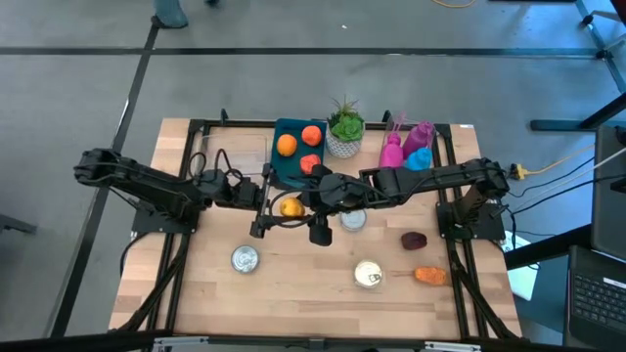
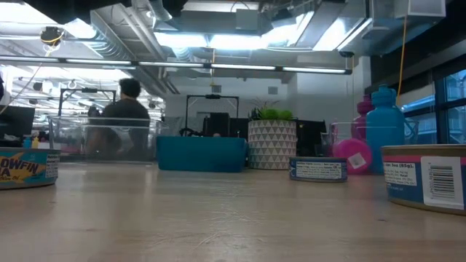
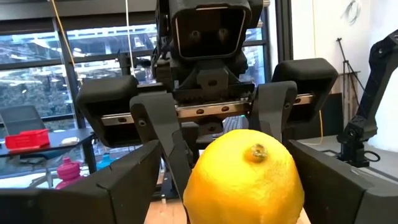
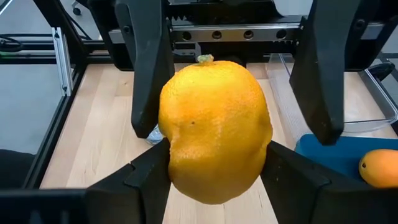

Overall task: Pick & Place Food Item
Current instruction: Put the lemon into the blue bin

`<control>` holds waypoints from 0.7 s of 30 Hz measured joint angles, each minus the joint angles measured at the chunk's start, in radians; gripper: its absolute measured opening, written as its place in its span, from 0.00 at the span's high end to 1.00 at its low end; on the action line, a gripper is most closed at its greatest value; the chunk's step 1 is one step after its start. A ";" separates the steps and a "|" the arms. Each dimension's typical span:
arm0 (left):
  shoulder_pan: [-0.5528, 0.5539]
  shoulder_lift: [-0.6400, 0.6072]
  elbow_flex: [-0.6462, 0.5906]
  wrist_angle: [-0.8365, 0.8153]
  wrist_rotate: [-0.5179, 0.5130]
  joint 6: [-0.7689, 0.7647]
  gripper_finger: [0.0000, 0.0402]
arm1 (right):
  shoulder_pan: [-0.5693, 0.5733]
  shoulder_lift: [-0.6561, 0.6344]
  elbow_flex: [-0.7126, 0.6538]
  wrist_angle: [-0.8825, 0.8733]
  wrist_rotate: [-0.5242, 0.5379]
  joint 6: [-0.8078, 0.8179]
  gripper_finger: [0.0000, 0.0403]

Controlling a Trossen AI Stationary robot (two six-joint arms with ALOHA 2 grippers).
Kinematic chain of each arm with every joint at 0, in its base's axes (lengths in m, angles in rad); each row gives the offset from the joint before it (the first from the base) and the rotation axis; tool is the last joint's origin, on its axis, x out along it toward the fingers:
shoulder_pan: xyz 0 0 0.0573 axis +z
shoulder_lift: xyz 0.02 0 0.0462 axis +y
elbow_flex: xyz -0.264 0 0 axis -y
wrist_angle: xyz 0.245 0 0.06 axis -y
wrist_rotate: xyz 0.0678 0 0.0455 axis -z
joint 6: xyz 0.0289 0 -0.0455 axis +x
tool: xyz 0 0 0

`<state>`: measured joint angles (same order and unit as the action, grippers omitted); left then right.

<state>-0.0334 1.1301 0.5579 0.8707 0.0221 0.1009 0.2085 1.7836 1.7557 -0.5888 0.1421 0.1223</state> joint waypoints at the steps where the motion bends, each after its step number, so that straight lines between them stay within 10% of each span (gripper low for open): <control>1: 0.003 0.000 0.000 0.000 0.003 -0.004 0.21 | 0.000 0.000 0.000 0.000 0.001 0.000 0.45; 21: 0.013 -0.006 0.000 -0.011 0.007 0.048 0.53 | 0.004 0.000 0.000 -0.006 -0.012 0.014 0.44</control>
<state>-0.0206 1.1236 0.5575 0.8594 0.0294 0.1486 0.2124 1.7836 1.7557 -0.5945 0.1304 0.1363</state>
